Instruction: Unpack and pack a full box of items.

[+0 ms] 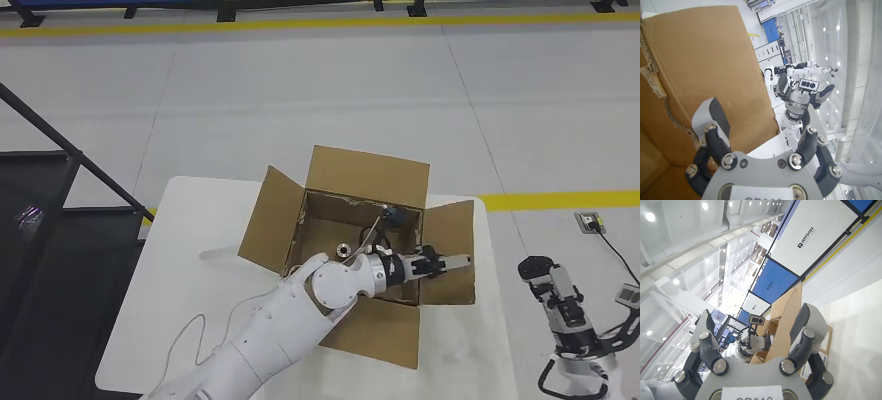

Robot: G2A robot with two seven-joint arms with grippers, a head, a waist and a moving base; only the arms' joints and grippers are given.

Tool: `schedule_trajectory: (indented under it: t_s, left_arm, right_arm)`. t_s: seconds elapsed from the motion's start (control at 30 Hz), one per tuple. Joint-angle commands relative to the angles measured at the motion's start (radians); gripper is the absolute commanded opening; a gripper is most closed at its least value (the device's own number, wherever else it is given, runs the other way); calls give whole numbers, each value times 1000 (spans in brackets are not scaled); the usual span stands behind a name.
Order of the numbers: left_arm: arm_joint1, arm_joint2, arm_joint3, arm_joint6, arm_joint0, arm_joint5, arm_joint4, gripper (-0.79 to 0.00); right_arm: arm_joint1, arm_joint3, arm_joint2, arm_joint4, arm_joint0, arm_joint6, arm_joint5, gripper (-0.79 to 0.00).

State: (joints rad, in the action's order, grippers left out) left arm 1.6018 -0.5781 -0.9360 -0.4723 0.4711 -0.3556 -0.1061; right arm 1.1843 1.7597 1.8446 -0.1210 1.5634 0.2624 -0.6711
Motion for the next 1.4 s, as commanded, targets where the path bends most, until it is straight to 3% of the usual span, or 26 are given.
schedule_trajectory:
  t_s: [0.0, 0.23, 0.57, 0.7, 0.83, 0.93, 1.03, 1.2, 1.37]
  left_arm:
    - [14, 10, 21, 1, -9, 3, 0, 0]
    - [61, 35, 97, 9, -33, 18, 2, 0]
    - [106, 38, 168, 1, -44, 17, 3, 0]
    - [107, 11, 159, 4, -45, -3, 4, 0]
    - [84, -51, 92, 11, -36, -16, 26, 0]
    - [47, -124, -13, 15, -5, 6, 74, 0]
    - [-5, -230, -195, 11, 77, 49, 146, 0]
    - [-97, -476, -618, -62, 319, 169, 302, 0]
    - [-152, -713, -948, -139, 560, 238, 361, 0]
  right_arm:
    - [2, -8, 9, -1, 6, -22, -42, 0]
    - [3, -30, 34, 5, 20, -43, -120, 0]
    - [0, -19, 66, 7, 21, -32, -143, 0]
    - [0, -3, 75, 25, 16, -34, -130, 0]
    - [-1, 39, 81, 68, 5, -35, -107, 0]
    - [-3, 87, 80, 119, -13, -22, -84, 0]
    - [-4, 155, 70, 191, -40, -17, -43, 0]
    - [-8, 279, 5, 338, -109, 24, 34, 0]
    - [-11, 345, -159, 515, -236, 136, 145, 0]
